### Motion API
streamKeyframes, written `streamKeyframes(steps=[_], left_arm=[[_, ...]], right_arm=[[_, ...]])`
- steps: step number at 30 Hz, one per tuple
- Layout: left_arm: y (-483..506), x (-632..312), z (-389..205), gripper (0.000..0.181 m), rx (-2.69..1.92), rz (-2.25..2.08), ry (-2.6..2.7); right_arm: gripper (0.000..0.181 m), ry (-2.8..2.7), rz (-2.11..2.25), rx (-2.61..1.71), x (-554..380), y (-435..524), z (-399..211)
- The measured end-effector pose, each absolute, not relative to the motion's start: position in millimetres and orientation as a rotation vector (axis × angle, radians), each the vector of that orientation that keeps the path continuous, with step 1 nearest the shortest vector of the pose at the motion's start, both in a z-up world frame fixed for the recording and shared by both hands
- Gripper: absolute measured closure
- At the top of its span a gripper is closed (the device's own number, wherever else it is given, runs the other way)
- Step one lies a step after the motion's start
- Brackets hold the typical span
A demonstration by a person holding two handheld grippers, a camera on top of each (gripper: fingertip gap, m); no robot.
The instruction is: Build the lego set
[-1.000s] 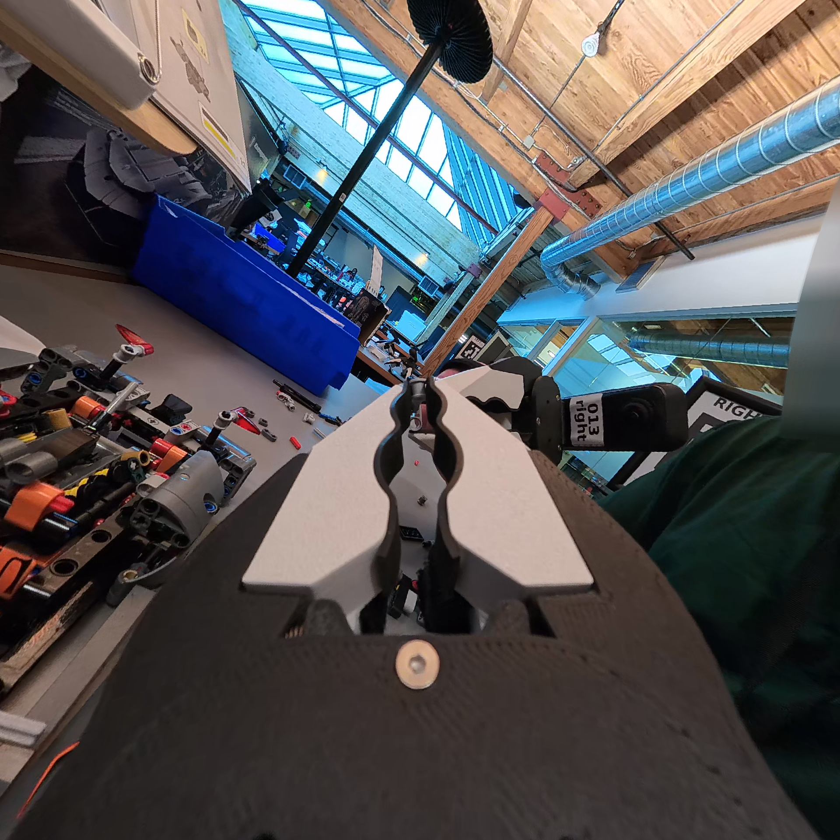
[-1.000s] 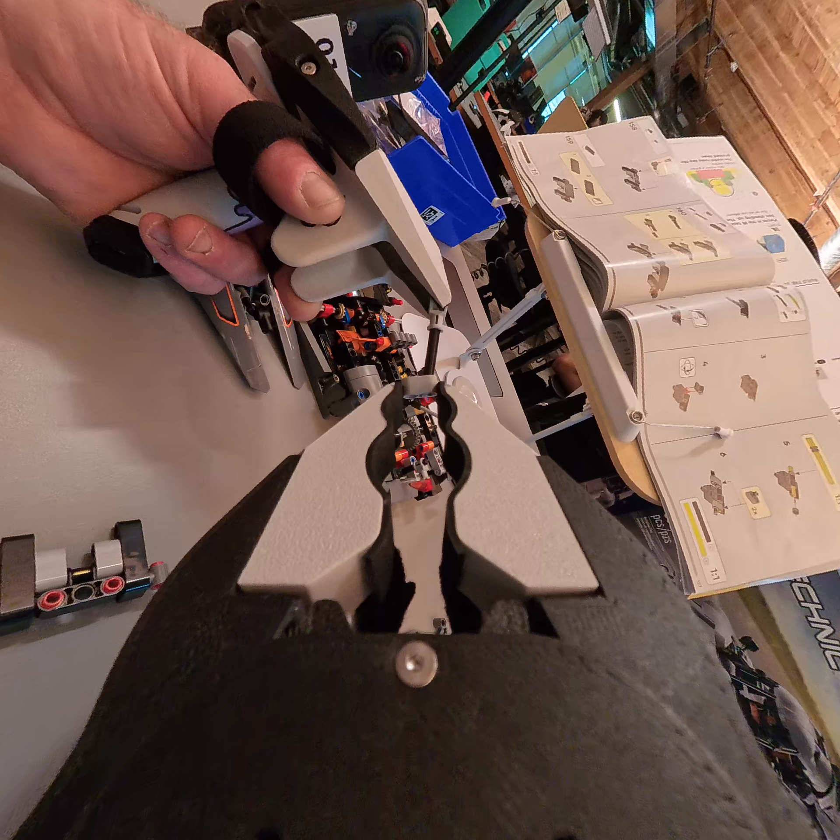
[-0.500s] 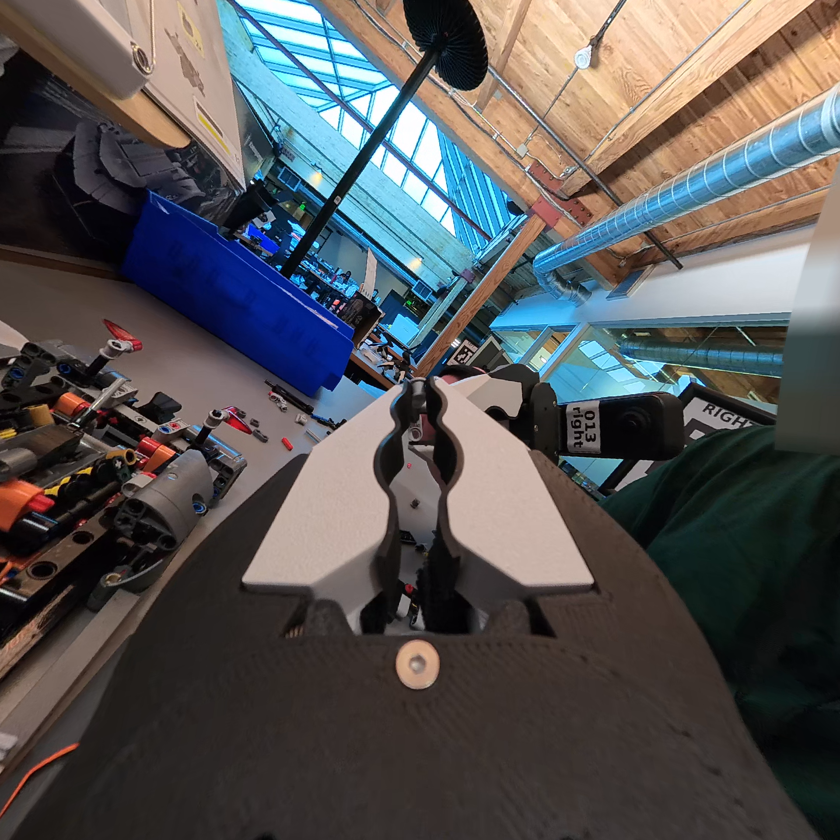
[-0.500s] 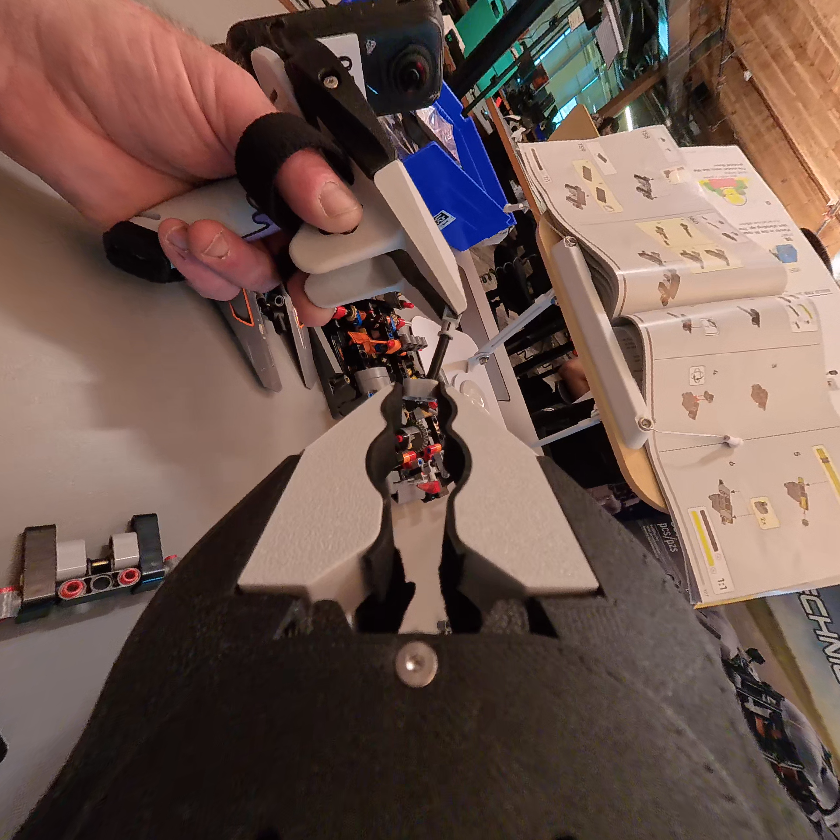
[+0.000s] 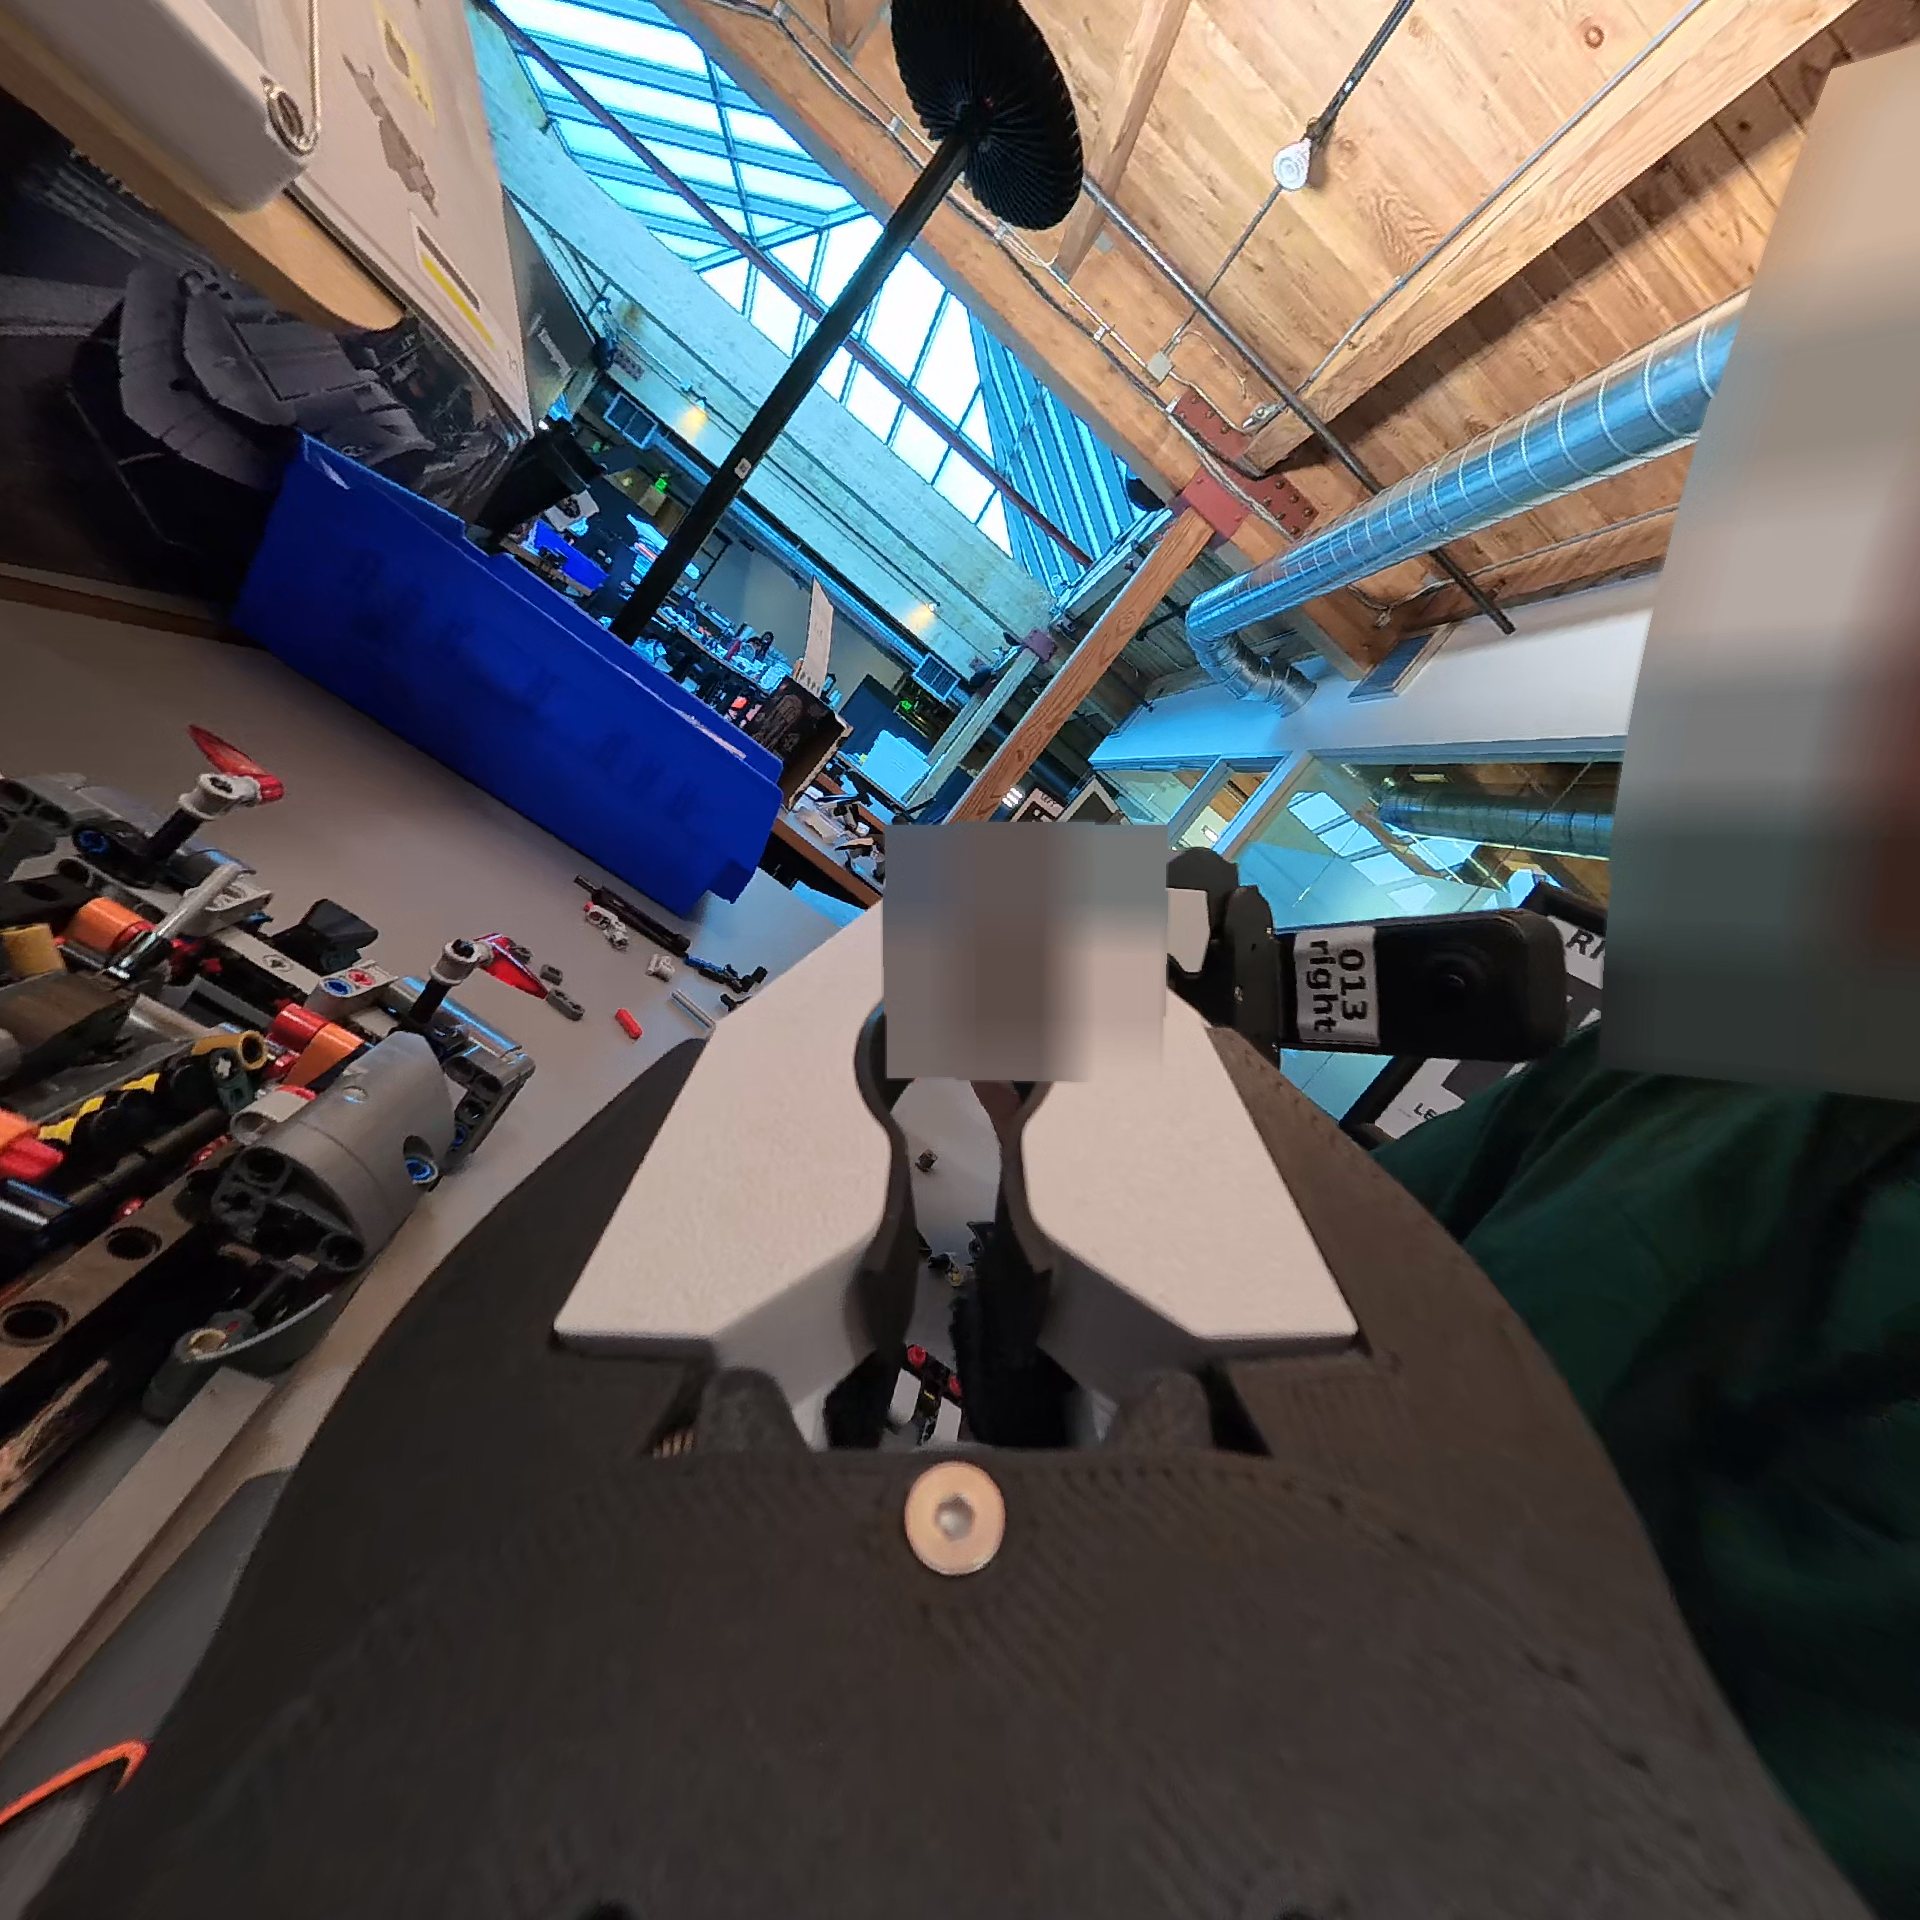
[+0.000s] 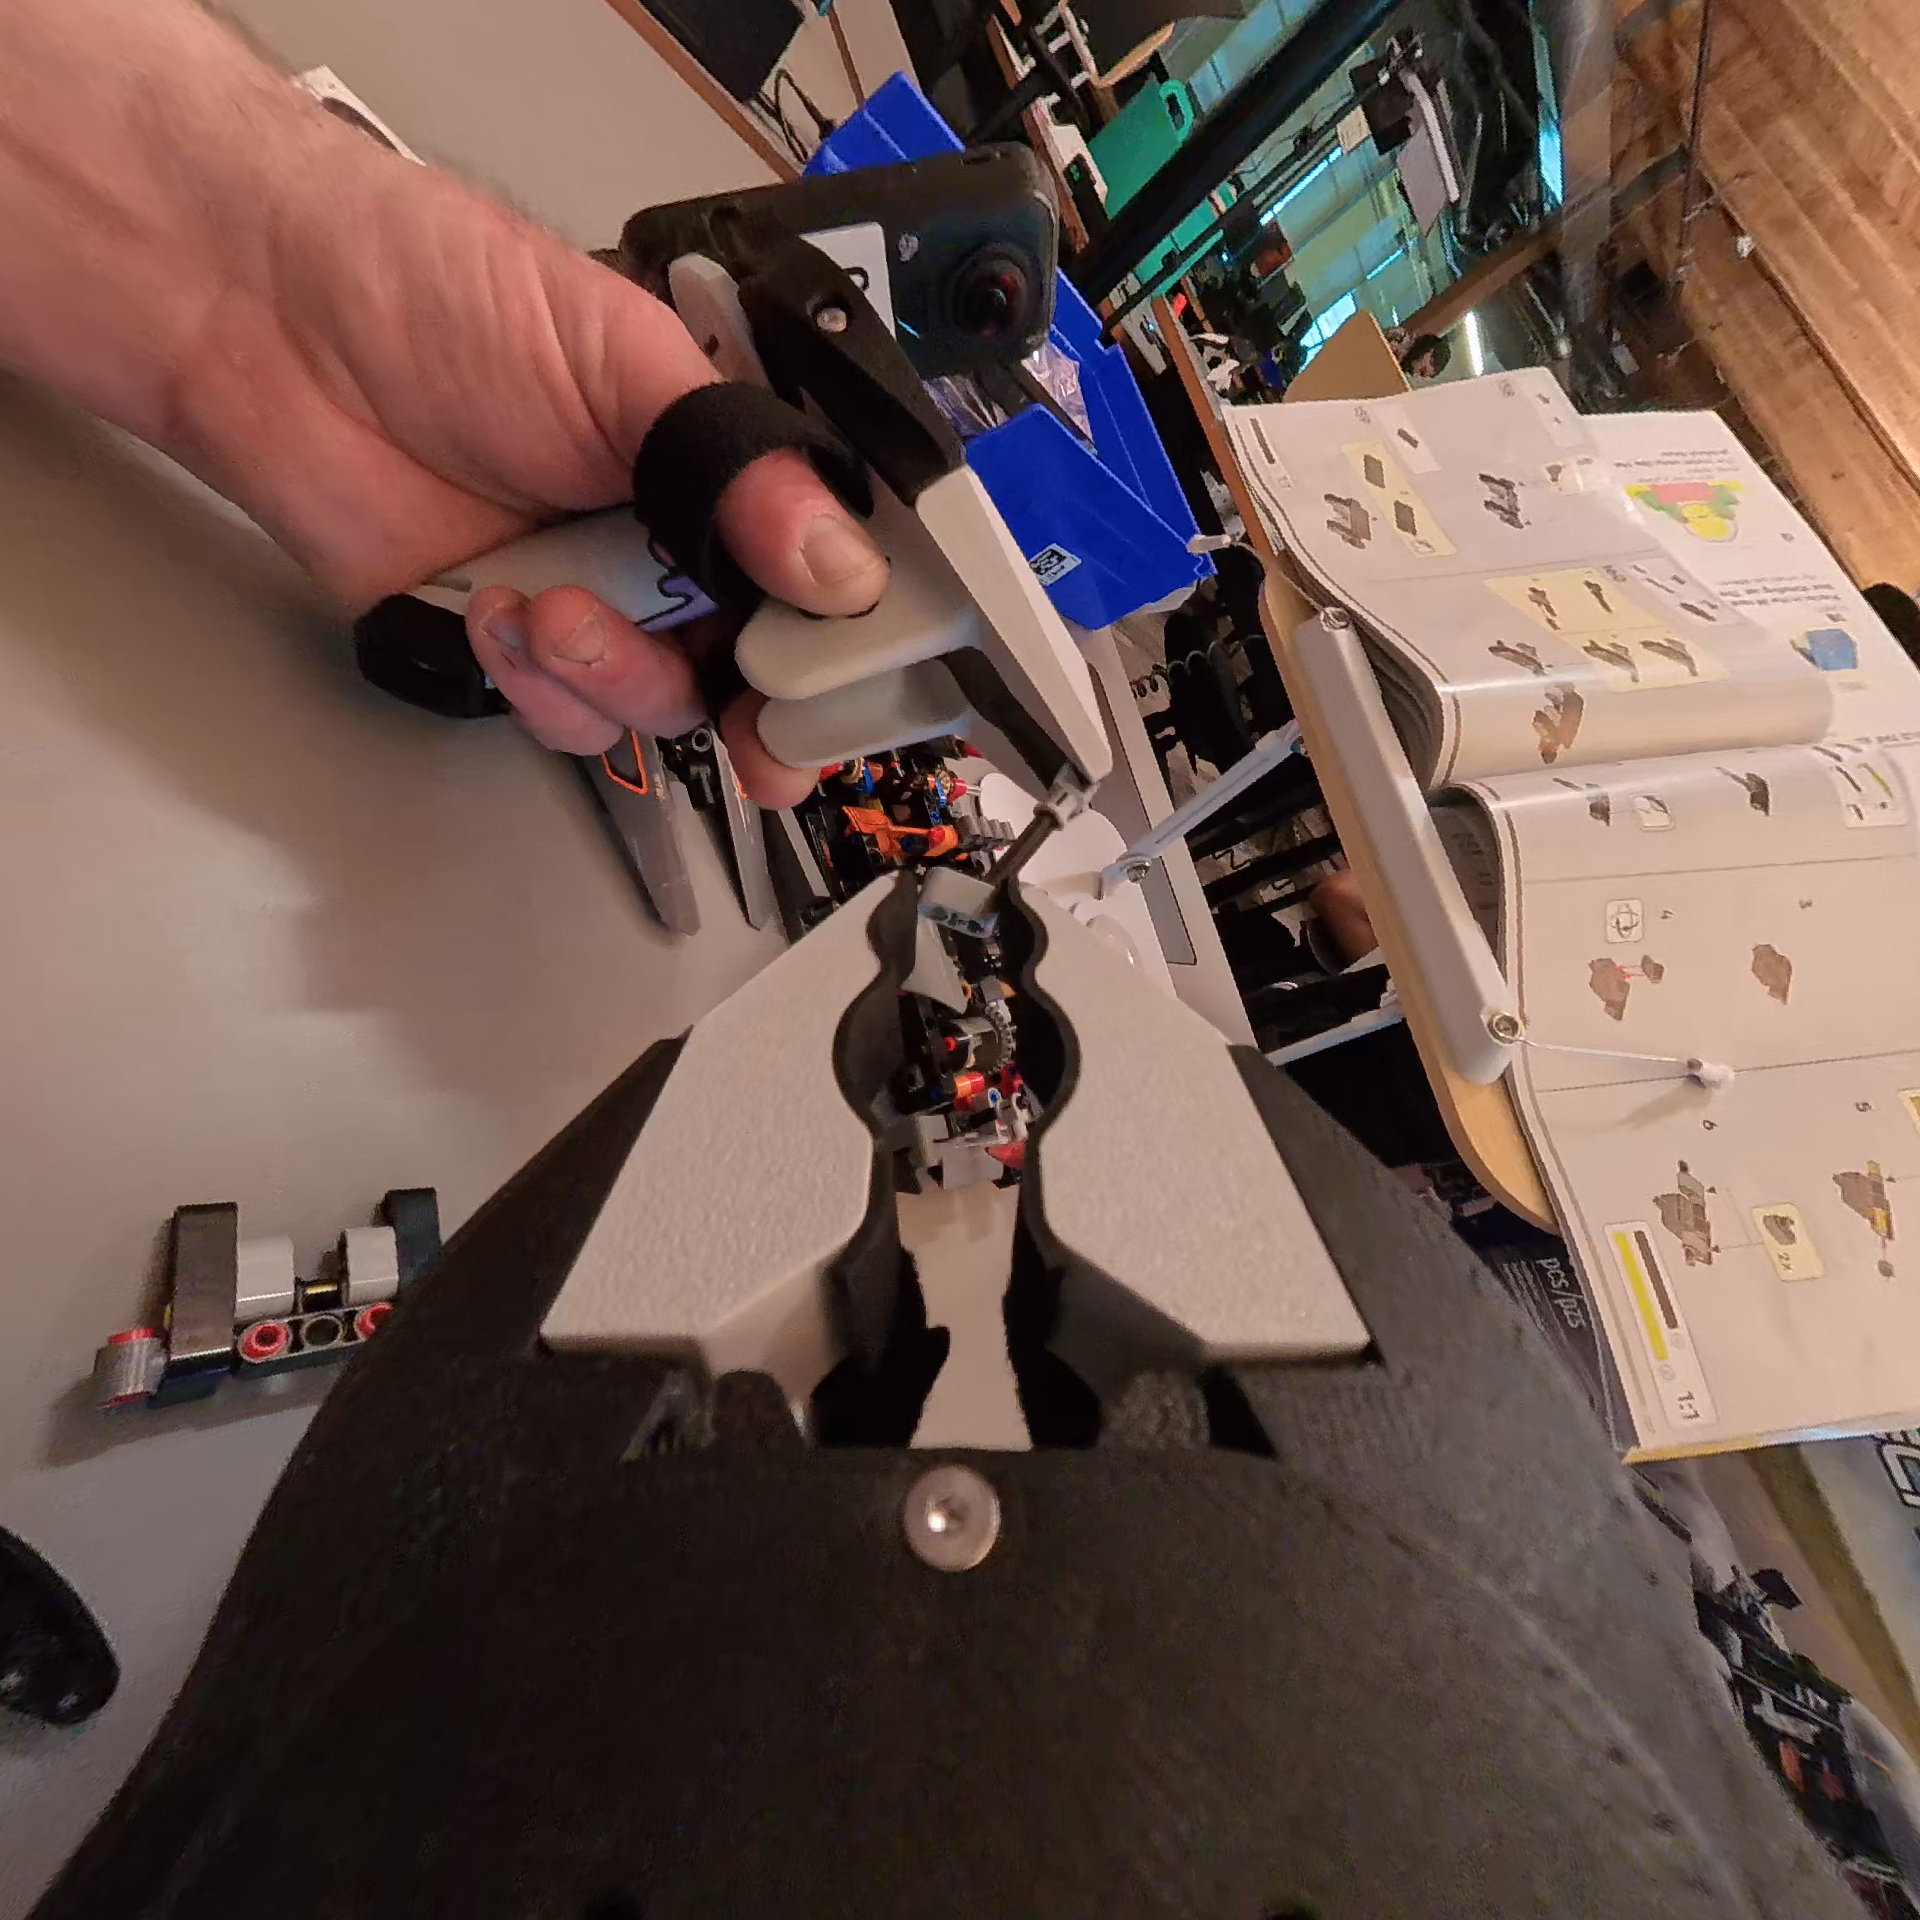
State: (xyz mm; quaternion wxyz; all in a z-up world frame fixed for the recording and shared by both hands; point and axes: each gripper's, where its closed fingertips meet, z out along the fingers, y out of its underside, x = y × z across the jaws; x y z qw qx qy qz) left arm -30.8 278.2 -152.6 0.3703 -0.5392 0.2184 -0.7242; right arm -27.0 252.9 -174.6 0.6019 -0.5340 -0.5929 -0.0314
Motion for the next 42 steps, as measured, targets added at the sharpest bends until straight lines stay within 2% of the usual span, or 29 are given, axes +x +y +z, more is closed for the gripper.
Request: streamKeyframes(steps=[42], left_arm=[[277.5, -31.4, -149.8, 0.178, -1.372, -1.841, 0.541]], right_arm=[[0.167, -1.314, 0.072, -1.248, -27.4, 251.6, -171.2]])
